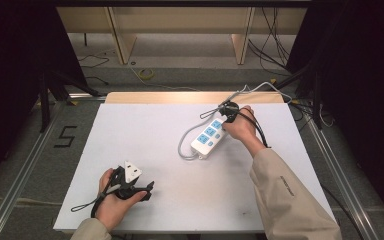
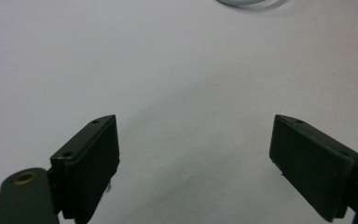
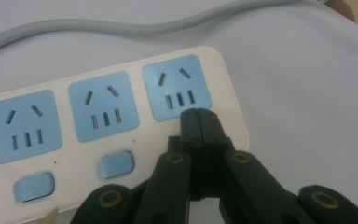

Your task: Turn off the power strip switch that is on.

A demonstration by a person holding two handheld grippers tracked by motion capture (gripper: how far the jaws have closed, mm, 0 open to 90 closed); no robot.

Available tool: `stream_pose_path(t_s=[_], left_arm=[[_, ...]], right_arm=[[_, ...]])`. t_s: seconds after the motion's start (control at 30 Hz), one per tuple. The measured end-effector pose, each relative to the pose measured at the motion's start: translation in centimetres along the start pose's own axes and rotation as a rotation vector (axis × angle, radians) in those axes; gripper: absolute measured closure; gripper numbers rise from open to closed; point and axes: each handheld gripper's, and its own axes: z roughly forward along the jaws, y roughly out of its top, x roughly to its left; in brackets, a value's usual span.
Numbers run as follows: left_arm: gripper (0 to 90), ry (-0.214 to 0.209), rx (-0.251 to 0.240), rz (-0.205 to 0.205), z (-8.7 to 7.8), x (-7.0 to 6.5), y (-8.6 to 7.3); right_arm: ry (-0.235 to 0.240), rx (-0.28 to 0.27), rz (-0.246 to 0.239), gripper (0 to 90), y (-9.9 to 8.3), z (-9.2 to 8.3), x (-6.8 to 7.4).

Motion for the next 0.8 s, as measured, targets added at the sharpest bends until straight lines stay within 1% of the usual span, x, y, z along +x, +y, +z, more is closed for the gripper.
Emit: stream_pose_path(t_s=[0.13,0.33,0.4,0.43,0.53,0.73,0.8], left_arm=[[15.5,0.000,0.001,-0.002,0.01,-0.01,-0.01],[15.5,0.001,-0.001,-0.003,-0.02,-0.02,0.00],[15.5,0.000,0.001,-0.003,0.00,-0.01,-0.01],[15.5,0.001,0.001,0.000,0.01,-0.01,-0.01],[15.5,0.000,0.000,0.000,-0.01,-0.03,0.03],[15.5,0.002,-0.002,-0.003,0.05,-0.04,0.01],[15.5,0.002,-0.002,-0.004,0.04,-0.06,0.02]], right_arm=[[0.000,-0.004,0.005,90.0,-0.05,-0.01,0.06],[-0.004,-0.003,-0.006,90.0,-0.09,-0.07,0.13],[0.002,-0.023,0.003,90.0,0.00,-0.35,0.16],[0.005,-0.010,-0.003,90.0,0.04,-0.42,0.22],[0.005,-0.008,-0.015,90.0,-0.10,-0.47,0.19],[0.008,-0.020,-0.007,90.0,-0.22,-0.78,0.23],[0.007,-0.022,-0.017,90.0,-0.23,-0.99,0.24]])
